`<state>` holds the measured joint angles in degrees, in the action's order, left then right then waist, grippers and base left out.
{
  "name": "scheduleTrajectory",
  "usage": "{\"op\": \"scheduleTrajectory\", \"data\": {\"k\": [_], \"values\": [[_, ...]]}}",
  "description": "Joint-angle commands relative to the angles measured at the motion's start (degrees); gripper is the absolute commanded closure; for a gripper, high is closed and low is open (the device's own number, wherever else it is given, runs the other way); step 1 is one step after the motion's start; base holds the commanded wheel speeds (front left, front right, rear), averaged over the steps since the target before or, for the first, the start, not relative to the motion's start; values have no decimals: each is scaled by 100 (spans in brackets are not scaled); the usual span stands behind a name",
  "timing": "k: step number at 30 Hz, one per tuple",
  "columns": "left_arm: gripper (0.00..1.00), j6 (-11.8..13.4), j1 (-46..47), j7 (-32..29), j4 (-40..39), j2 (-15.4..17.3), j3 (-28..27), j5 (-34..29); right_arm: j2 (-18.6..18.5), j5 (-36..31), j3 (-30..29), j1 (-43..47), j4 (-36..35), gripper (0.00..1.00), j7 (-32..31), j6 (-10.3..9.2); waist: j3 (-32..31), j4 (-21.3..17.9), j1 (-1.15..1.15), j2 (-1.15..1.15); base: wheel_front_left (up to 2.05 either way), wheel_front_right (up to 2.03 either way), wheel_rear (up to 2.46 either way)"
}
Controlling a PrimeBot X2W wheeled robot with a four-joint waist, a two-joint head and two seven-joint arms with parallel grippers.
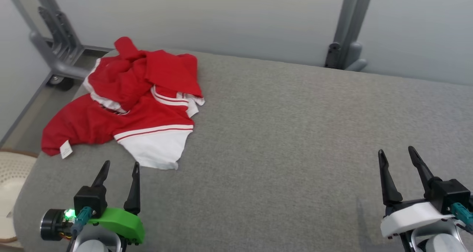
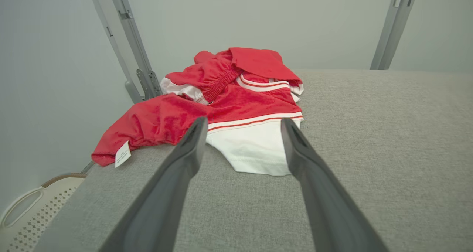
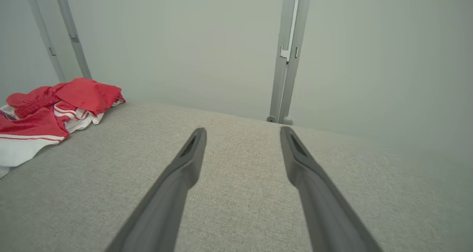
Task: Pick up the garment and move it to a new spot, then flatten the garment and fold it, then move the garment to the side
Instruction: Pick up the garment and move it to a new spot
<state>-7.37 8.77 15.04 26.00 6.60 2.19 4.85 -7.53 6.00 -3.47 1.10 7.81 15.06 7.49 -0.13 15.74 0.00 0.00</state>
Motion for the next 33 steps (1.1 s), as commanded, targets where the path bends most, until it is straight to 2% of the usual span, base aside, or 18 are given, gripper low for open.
{"op": "scheduleTrajectory", "data": {"k": [1, 5, 9, 14, 18, 23, 27, 33], "values": [[0, -4, -4, 19, -3, 36, -33, 47, -17, 6, 49, -88, 21, 0, 19, 1, 53, 730, 0, 0, 0, 0, 0], [0, -6, -33, 20, -17, 51, -137, 83, -36, 22, 172, -218, 81, 0, 19, 1, 90, 955, 0, 0, 0, 0, 0], [0, -9, -34, 20, -57, 23, -202, 82, -75, 38, 220, -203, 113, 0, 19, 1, 147, 986, 0, 0, 0, 0, 0], [0, -13, 170, 19, -131, -38, -288, 187, -196, 17, 263, -323, 54, 0, 19, 1, 488, 805, 0, 0, 0, 0, 0], [0, -17, 631, 19, -173, -41, -181, 382, -346, -45, 318, -564, -43, 0, 18, 1, 1065, 607, 0, 0, 0, 0, 0], [0, -19, 1677, 19, 74, 257, 192, 776, -640, -126, 444, -1124, -208, 0, 19, 1, 2145, 343, 0, 0, 0, 0, 0], [0, -20, 2829, -67, 502, 665, 673, 1324, -886, -186, 558, -1706, -359, 0, 18, 1, 3088, 113, 0, 0, 0, 0, 0], [0, -16, 4201, -831, 1251, 1267, 1409, 2358, -1016, -222, 745, -2214, -446, 0, 19, 1, 3926, -193, 0, 0, 0, 0, 0]]}}
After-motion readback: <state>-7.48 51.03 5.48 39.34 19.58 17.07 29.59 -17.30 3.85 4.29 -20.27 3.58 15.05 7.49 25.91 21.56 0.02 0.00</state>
